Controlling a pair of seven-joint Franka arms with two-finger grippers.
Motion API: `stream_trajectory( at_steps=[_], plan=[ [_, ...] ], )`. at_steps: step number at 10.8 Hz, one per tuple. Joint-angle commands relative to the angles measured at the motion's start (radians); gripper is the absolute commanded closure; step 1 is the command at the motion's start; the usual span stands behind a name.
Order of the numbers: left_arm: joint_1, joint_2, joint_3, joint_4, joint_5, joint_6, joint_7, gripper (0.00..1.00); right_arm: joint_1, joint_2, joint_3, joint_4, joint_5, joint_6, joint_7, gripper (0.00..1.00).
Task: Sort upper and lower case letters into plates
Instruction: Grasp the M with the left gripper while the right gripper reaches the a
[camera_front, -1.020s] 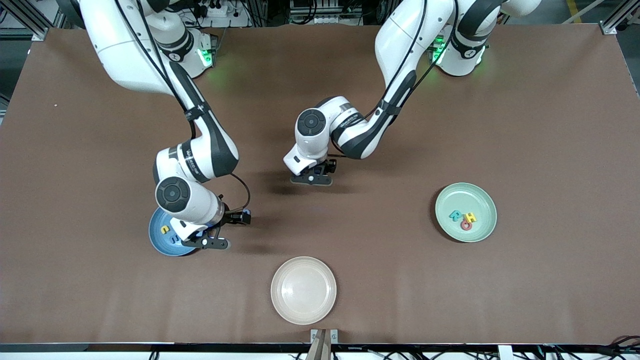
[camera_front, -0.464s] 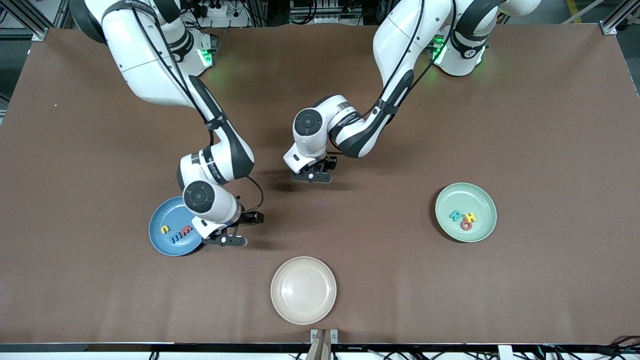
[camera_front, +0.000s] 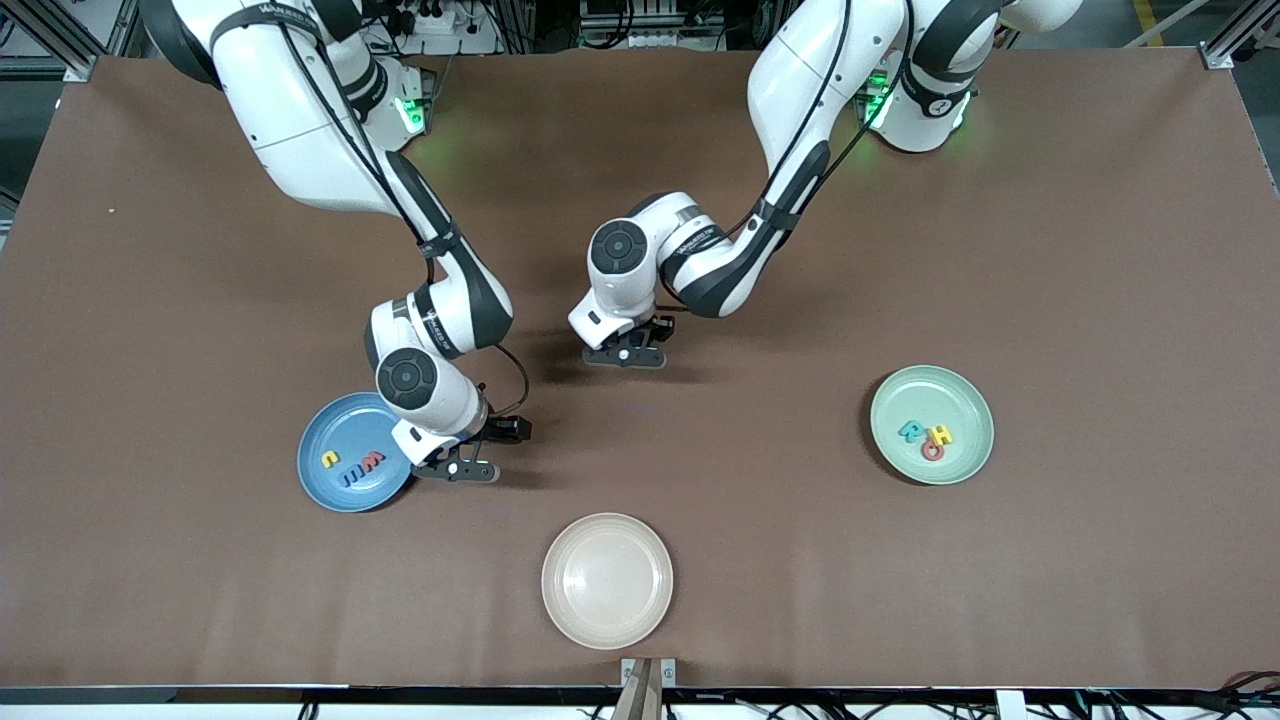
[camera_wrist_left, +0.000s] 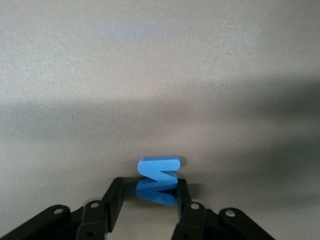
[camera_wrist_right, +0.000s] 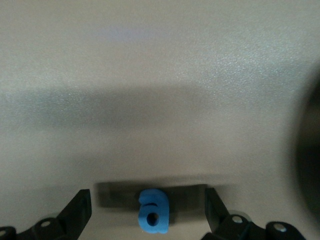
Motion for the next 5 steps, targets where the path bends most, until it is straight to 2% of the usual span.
stream_trajectory(
  at_steps=[1, 2, 3, 5],
  plan=[
    [0.018, -0.008, 0.001, 0.012, 0.014, -0.014, -0.015, 0.84, 0.009, -0.054, -0.005, -0.048, 0.008, -0.020, 0.016, 0.00],
    [0.024, -0.019, 0.001, 0.012, 0.012, -0.014, -0.018, 0.97, 0.009, -0.064, -0.005, -0.049, 0.005, -0.028, 0.017, 0.00],
    [0.039, -0.036, 0.003, 0.012, 0.012, -0.014, -0.018, 1.00, 0.010, -0.073, -0.006, -0.052, 0.003, -0.026, 0.026, 0.00],
    [0.079, -0.089, 0.001, 0.007, 0.012, -0.017, -0.019, 1.00, 0.018, -0.074, -0.009, -0.060, 0.002, -0.013, 0.046, 0.00]
  ],
)
